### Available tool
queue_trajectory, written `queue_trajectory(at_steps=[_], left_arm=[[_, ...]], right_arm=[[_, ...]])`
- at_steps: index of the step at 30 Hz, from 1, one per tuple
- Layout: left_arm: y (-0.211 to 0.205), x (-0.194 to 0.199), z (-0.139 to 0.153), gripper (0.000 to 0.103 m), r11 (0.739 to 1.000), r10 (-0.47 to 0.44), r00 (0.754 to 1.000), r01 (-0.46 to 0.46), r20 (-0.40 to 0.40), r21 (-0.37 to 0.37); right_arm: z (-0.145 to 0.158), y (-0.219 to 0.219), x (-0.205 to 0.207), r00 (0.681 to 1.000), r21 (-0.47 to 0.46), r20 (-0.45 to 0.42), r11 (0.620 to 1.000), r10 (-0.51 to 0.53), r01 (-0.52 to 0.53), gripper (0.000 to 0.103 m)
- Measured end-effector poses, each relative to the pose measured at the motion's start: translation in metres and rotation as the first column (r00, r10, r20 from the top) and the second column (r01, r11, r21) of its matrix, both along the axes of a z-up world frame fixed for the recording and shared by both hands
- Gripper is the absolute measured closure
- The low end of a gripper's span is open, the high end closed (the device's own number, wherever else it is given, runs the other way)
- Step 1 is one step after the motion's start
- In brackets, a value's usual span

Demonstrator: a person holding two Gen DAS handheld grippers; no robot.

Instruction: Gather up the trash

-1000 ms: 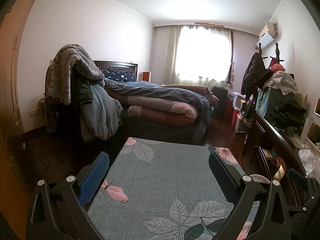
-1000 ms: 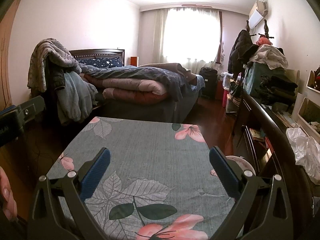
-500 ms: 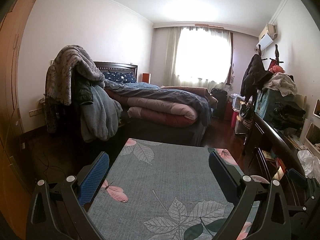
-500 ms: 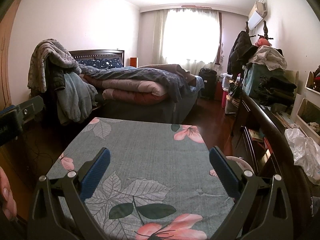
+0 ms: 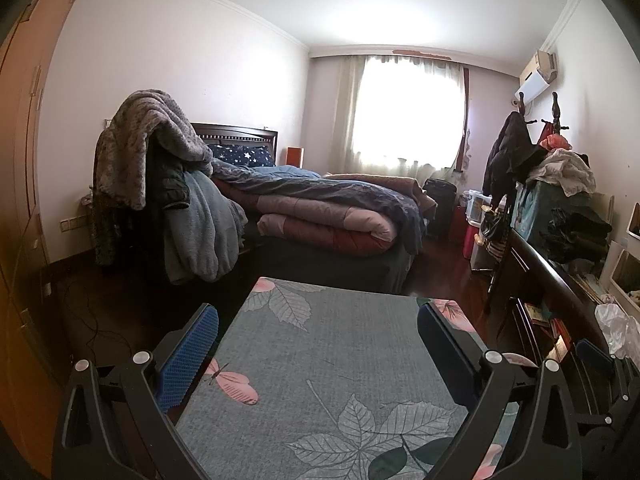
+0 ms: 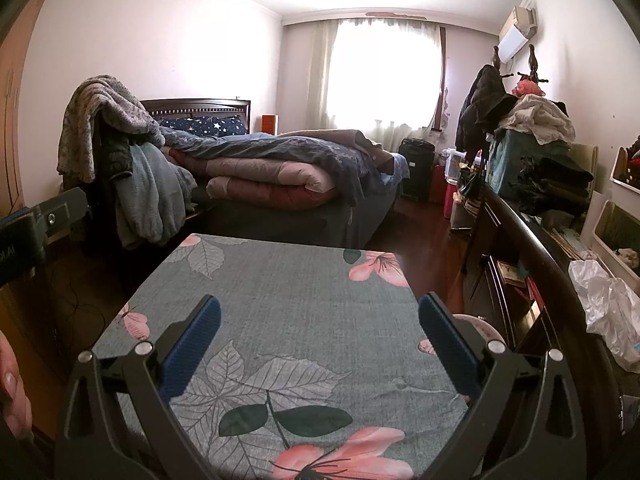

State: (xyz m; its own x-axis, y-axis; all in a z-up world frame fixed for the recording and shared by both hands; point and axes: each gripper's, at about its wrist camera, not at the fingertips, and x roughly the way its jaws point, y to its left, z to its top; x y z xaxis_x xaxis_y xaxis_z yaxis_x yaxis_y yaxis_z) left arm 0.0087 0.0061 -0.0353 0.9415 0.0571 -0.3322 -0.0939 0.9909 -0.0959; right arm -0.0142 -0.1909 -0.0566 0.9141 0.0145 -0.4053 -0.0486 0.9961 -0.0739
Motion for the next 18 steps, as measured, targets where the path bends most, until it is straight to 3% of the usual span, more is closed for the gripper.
queue_trajectory(at_steps=[18], left_arm=[[0.0006, -0.003, 0.0001, 0.004, 1.0, 0.001, 1.0, -0.001, 0.004, -0.002]], right_arm=[[0.0011, 0.0022, -0.0012, 1.0, -0.002, 0.0, 1.0, 0.0, 0.0, 0.003]])
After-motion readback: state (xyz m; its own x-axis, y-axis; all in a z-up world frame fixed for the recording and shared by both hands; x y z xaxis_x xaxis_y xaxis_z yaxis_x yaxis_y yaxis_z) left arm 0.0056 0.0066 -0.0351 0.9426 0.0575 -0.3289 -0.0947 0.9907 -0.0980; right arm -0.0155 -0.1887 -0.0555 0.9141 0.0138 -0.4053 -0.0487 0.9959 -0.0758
